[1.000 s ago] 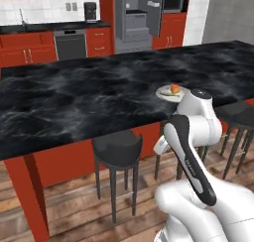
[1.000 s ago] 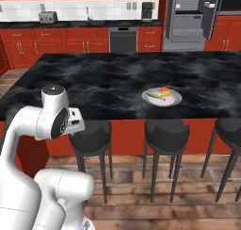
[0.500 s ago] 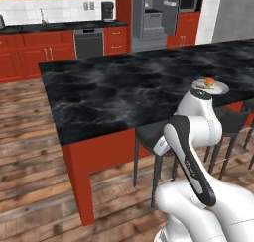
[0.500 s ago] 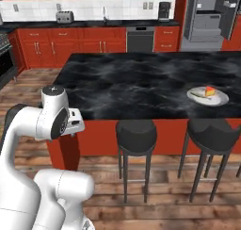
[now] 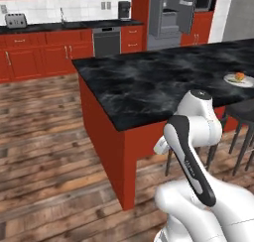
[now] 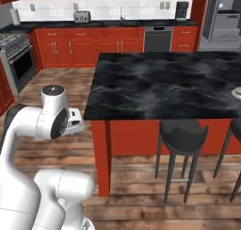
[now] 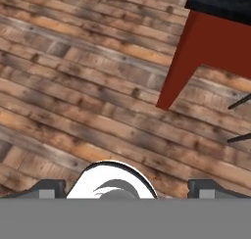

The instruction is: Take the cheese, fish, and lime from the fridge and place them on the plate on the dining counter to create an appetizer plate.

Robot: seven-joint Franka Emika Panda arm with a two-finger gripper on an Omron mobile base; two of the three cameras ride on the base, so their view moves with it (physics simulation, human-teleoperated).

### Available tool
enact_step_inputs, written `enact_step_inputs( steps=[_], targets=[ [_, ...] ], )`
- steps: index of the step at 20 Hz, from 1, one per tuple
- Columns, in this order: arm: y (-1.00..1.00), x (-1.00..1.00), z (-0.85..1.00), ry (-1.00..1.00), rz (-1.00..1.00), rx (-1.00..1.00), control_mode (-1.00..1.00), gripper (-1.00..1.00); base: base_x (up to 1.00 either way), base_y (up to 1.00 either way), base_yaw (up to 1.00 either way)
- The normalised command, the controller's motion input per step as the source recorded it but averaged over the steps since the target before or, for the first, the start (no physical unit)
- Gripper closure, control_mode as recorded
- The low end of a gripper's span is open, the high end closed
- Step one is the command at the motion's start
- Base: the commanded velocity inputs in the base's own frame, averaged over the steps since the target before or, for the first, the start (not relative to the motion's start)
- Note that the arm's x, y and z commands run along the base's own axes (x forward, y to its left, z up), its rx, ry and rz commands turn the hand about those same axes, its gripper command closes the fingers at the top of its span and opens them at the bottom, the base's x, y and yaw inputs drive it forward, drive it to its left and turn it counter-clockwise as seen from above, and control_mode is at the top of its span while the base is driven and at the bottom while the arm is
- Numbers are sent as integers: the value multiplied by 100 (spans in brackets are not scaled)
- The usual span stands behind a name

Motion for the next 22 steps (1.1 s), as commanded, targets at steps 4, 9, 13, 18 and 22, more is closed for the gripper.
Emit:
enact_step_inputs(
  steps=[4,9,13,18,22],
  targets=[
    [0,0,0,0,0,0,100,-100,12,100,6],
    [0,0,0,0,0,0,100,-100,29,100,10],
    [0,0,0,0,0,0,100,-100,50,100,13],
    [0,0,0,0,0,0,100,-100,94,100,10],
    [0,0,0,0,0,0,100,-100,100,84,0]
  ],
)
